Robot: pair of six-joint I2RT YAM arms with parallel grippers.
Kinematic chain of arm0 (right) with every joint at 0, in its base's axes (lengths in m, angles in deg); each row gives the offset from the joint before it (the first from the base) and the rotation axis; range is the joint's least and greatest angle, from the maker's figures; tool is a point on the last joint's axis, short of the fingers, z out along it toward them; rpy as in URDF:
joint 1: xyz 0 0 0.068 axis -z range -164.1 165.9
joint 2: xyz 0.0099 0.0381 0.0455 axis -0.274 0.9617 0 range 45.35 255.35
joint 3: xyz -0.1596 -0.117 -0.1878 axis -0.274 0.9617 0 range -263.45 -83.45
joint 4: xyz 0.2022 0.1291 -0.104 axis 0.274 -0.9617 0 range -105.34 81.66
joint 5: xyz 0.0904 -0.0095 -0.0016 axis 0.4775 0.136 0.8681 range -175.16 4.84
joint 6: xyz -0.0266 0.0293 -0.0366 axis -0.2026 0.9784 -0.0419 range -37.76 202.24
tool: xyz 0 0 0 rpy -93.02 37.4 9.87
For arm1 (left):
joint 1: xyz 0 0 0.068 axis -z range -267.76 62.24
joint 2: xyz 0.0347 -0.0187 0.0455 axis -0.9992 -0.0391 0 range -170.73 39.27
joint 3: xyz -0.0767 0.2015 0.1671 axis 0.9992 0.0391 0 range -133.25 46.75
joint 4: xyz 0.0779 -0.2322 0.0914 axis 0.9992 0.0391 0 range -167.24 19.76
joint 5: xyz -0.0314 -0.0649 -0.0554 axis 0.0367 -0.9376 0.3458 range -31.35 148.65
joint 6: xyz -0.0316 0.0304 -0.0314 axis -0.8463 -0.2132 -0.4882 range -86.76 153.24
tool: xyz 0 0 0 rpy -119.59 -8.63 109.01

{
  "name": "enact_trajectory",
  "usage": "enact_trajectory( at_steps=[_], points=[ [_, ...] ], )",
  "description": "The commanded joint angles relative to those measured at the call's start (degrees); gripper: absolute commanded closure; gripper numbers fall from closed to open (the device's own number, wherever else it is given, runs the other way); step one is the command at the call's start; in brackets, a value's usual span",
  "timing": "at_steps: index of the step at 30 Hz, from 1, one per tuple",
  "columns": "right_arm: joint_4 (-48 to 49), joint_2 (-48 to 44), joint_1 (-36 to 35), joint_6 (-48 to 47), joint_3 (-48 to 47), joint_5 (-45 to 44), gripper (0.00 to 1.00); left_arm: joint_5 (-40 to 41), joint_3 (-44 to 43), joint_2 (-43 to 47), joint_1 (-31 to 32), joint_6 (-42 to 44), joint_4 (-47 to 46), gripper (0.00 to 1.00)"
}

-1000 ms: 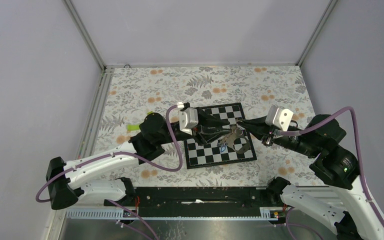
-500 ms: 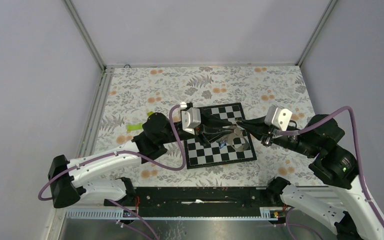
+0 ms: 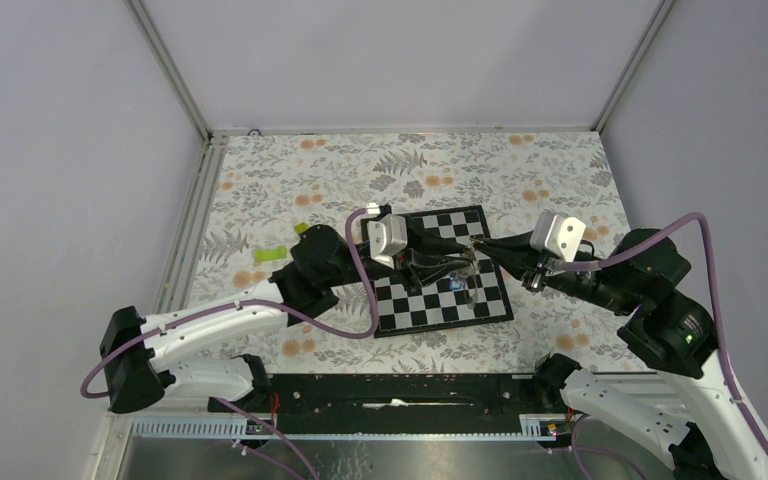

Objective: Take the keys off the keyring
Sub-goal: Remove the key from the keyring.

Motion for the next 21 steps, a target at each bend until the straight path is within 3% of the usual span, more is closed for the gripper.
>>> enact_trajectory(
  at_steps=[1, 21],
  points=[
    [2.08, 0.16, 0.13, 0.57, -0.58, 1.73, 1.0, 0.1, -1.57, 0.19, -0.14, -0.32, -3.96, 0.69],
    [-0.23, 0.72, 0.15, 0.33, -0.6, 2.08, 1.0, 1.34, -1.29, 2.28, -0.13, 0.32, -4.07, 0.65]
  ],
)
